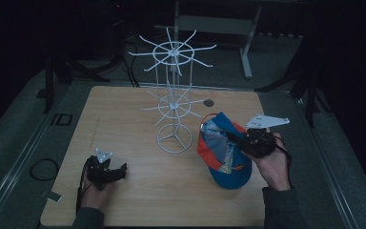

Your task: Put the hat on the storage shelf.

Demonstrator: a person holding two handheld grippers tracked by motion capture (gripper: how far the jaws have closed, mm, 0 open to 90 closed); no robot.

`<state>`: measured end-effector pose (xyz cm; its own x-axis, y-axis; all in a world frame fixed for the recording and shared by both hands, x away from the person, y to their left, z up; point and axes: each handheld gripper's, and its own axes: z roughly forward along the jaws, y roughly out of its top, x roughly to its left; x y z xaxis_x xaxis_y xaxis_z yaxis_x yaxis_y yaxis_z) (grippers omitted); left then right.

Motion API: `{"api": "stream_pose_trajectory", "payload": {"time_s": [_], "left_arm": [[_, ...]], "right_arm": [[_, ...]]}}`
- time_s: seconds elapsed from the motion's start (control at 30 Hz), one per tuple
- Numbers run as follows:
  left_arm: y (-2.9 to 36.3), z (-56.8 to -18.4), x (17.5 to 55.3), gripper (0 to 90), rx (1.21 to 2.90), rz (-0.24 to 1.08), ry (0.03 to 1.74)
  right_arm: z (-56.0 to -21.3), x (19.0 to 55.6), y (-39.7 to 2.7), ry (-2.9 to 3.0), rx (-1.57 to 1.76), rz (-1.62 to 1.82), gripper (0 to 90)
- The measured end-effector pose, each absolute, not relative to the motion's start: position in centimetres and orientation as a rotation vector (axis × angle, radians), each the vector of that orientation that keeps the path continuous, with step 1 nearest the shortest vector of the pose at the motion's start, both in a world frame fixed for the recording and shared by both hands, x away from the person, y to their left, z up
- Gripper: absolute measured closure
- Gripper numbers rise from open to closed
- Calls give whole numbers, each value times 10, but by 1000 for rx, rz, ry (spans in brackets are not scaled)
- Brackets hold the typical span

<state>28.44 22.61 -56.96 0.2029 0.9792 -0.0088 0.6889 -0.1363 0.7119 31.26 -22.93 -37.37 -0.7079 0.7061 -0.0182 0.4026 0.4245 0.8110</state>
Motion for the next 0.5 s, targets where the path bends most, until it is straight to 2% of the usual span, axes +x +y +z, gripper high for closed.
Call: {"api": "stream_pose_trajectory", "payload": {"time_s": [0.5], "left_arm": [[226, -570, 284, 147, 1895, 637, 1548]], "right_arm": [[-355, 311, -234, 2289, 931, 1185, 881]]}}
